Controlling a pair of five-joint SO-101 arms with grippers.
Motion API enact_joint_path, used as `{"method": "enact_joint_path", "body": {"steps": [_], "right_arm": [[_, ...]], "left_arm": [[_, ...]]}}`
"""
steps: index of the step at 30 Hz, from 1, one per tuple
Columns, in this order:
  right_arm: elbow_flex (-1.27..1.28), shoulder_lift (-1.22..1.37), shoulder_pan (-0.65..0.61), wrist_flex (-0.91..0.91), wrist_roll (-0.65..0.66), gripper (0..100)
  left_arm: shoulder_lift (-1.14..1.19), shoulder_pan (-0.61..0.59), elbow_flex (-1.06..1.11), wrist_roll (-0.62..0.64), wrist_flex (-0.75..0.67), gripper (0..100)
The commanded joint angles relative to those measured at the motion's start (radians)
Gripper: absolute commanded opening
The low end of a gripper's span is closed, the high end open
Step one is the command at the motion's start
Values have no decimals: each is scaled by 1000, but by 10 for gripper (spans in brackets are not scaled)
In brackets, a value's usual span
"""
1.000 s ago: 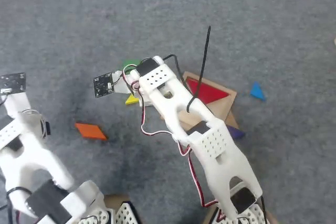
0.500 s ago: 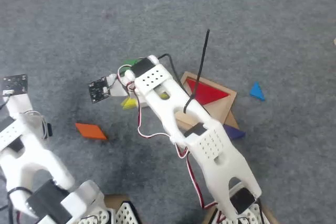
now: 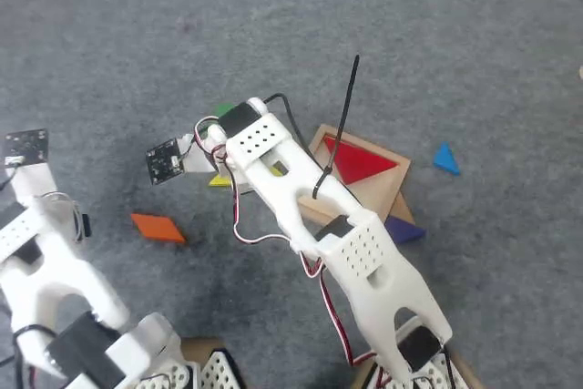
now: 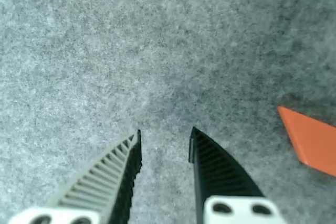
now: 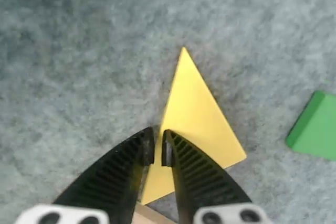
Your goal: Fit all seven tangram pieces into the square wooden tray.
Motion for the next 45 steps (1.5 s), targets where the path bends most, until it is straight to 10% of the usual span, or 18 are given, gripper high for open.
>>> {"method": "enact_joint_path", "body": {"steps": [1, 25, 45], "right_arm": [[-100, -8, 8, 77, -29, 105], [-301, 203, 39, 33, 6, 359], [-384, 260, 30, 237, 221, 350]], "left_arm": [[-40, -3, -5, -12, -15, 148], [-40, 2, -4, -12, -12, 148], [-46, 0, 21, -12, -15, 148]]}}
